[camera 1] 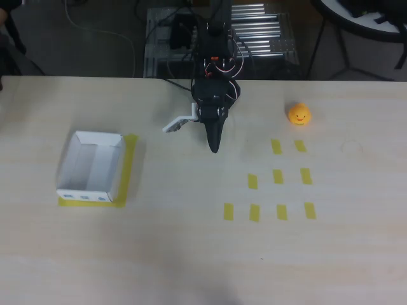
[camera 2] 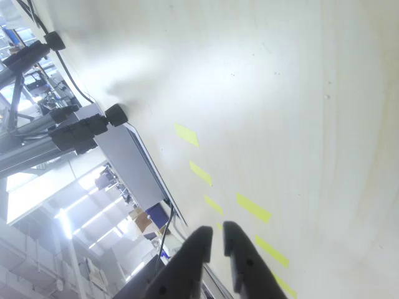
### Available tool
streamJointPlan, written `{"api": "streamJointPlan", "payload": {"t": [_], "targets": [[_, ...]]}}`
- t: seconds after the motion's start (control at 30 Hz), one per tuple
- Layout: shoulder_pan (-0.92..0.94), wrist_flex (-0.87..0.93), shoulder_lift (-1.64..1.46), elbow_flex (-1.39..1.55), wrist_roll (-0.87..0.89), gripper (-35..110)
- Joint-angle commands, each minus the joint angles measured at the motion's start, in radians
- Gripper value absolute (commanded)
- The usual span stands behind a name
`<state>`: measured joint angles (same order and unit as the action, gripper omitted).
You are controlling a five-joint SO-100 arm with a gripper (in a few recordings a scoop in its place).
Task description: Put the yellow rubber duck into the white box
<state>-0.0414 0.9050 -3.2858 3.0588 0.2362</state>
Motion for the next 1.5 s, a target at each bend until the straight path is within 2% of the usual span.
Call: {"api": "streamJointPlan", "payload": {"t": [0.0, 1.47], "targets": [[-0.005, 0.011, -0.051, 0.031, 0.009, 0], [-0.035, 0.011, -0.051, 0.031, -0.021, 0]]}}
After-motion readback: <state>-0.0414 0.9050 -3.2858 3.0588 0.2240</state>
